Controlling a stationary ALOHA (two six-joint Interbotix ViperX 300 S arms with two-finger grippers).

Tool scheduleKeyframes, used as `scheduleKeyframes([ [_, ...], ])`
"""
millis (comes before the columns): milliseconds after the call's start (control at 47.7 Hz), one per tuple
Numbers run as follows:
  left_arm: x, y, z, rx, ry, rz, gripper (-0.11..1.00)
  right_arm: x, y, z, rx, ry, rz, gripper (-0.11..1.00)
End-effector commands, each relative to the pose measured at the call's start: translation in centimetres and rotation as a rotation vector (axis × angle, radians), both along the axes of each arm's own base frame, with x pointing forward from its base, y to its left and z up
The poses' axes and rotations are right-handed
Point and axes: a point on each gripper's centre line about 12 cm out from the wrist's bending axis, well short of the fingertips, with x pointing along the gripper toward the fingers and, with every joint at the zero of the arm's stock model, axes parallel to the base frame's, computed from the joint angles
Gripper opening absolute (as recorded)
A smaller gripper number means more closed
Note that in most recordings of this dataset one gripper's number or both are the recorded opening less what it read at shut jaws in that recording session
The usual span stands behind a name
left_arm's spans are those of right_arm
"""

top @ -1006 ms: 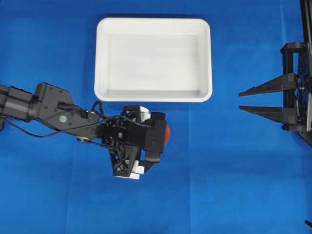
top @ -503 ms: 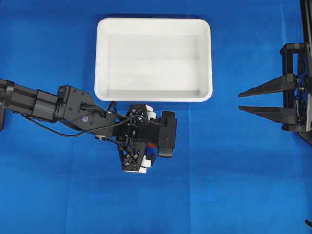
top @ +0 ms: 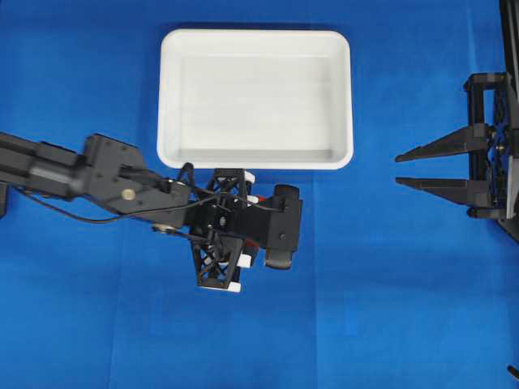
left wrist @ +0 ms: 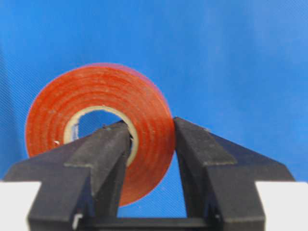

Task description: Place one roll of tape in the white case with the left arm.

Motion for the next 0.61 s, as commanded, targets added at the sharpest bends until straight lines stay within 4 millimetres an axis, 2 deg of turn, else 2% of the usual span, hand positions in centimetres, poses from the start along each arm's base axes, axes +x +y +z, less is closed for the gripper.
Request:
scheduleKeyframes([
  [0,0.2,0.7,4.6,0.003,-0.11,0.0,0.25,0.2,-0.1,0.2,0.0,-0.005,-0.003,-0.11],
  [147,0.0,4.2,5.6,0.026,-0.127,0.053,0.25,0.2,-0.1,0.2,0.002,-0.003,-0.003,-0.11],
  [314,0.1,10.0,5.4,0.06,-0.136,0.146,0.25,0.3,-0.1,0.0,0.002,0.005,-0.003,-0.11],
  [461,0.0,14.2,4.0,0.083,-0.116,0.212,0.25,0.4,-0.1,-0.3,0.003,0.017,-0.004,-0.11],
  [587,0.0,16.3,1.8,0.09,-0.074,0.245,0.25,0.5,-0.1,-0.5,0.003,0.026,-0.003,-0.11],
])
